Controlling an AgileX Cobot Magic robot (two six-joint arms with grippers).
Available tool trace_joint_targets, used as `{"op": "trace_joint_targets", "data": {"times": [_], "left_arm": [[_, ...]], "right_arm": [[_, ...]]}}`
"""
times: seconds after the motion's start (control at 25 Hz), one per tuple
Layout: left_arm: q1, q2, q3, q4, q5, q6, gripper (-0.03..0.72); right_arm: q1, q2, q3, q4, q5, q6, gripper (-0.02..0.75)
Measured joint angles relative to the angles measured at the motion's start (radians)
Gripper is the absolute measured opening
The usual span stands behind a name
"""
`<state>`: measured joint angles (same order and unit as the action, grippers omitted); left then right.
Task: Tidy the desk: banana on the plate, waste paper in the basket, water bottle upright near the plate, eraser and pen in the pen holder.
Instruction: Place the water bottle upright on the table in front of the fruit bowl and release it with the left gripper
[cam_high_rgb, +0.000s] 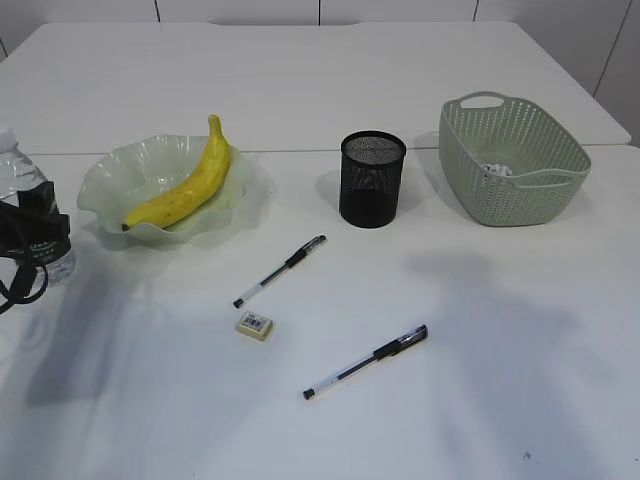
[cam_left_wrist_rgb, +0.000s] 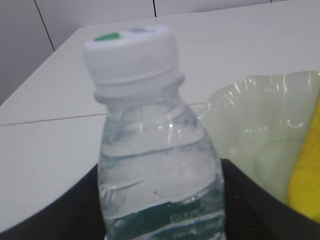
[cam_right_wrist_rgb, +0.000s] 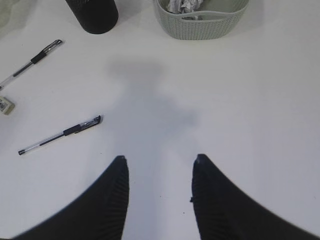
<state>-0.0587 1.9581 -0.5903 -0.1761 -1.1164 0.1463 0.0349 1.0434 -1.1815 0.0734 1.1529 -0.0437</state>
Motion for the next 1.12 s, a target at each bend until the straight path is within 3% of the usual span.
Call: {"op": "trace_joint_targets", "data": {"times": [1.12], "left_arm": [[0.0,0.0,0.0,-0.029,0.0,0.0,0.46]], "right_arm": [[0.0,0.0,0.0,0.0,0.0,0.0,0.314]]}}
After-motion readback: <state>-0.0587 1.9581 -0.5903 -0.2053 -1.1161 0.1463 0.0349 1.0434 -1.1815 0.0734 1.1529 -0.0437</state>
